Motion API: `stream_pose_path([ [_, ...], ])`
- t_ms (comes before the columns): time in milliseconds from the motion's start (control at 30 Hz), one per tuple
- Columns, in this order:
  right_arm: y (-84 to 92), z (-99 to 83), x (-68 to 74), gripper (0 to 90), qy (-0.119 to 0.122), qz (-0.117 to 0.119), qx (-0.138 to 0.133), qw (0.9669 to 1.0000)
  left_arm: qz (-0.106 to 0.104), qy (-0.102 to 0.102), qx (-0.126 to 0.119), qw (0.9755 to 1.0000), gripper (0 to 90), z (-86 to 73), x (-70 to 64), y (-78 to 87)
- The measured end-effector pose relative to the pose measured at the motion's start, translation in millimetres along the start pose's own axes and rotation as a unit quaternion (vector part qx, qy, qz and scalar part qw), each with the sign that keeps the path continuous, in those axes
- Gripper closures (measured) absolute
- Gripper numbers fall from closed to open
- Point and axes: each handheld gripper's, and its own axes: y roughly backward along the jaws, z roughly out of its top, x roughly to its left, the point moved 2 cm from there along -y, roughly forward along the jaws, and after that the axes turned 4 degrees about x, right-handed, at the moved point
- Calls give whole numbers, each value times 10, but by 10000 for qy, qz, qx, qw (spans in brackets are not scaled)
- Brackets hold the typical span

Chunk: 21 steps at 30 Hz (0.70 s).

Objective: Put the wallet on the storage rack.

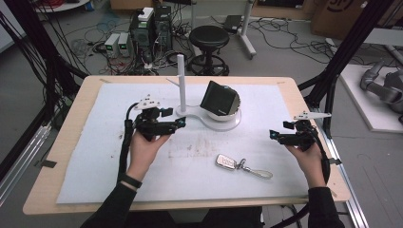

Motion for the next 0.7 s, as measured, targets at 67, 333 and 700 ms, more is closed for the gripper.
stream_pose_path([
  [67,-5,2,3,217,-15,16,16,10000,28,-25,69,10000,311,-37,14,41],
  [333,-41,19,19,216,-15,41,94,9999,295,-136,588,9977,296,-236,178,194],
  [700,-45,16,33,216,0,63,126,9999,250,-150,699,9971,283,-230,254,196],
])
